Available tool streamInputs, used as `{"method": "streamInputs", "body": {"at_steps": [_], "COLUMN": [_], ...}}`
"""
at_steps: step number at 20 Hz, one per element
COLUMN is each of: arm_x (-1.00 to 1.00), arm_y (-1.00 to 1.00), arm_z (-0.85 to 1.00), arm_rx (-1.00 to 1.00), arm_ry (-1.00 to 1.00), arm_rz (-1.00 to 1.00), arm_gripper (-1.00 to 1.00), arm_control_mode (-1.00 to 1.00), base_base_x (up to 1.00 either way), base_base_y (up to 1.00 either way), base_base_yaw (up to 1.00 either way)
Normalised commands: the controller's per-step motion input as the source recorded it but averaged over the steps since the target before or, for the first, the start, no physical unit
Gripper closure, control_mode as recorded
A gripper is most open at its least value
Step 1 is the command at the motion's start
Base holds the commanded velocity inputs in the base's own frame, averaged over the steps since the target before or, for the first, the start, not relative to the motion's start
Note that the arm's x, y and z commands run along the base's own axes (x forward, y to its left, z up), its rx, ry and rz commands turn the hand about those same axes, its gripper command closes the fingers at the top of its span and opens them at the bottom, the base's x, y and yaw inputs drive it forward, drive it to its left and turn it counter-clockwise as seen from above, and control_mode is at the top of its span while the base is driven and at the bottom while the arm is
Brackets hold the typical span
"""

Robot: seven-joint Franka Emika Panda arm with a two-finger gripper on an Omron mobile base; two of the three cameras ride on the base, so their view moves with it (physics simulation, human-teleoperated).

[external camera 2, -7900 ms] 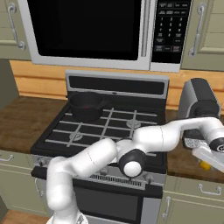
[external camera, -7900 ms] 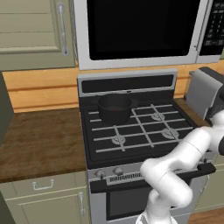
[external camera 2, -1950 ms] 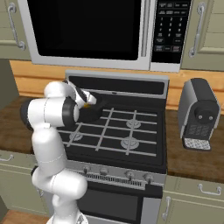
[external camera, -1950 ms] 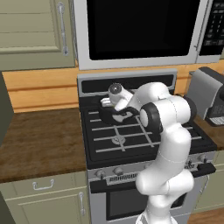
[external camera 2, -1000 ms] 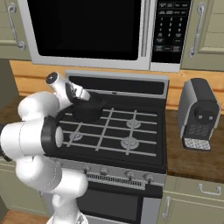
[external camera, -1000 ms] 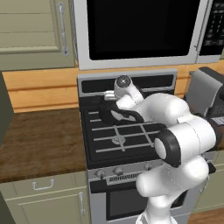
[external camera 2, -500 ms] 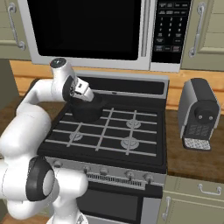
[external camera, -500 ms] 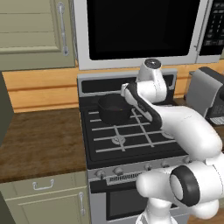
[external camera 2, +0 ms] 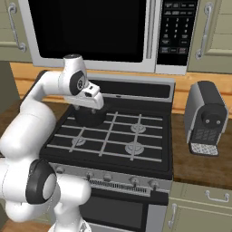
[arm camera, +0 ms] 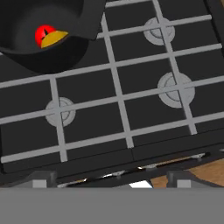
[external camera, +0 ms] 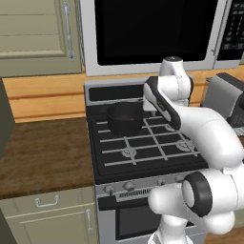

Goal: Put the lemon and tomato in the pot. Retrieve the spatula and lightly stir the vegetables in the pot.

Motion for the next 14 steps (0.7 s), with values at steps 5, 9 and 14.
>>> {"method": "streamInputs", "body": {"at_steps": [5, 9, 14], "arm_x": [-0.31, -0.37, 0.0], "arm_y": [-0.06, 0.0, 0.0], "arm_z": [-0.2, -0.03, 0.0], "arm_rx": [-0.02, 0.0, 0.0], "arm_ry": [0.05, 0.0, 0.0], "arm_rz": [0.01, -0.01, 0.0], "arm_gripper": [-1.0, -1.0, -1.0], "arm_control_mode": [-1.0, 1.0, 1.0], "base_base_x": [0.0, -0.11, -0.13], "base_base_y": [0.0, -0.03, -0.64], "base_base_yaw": [0.0, -0.01, -0.02]}}
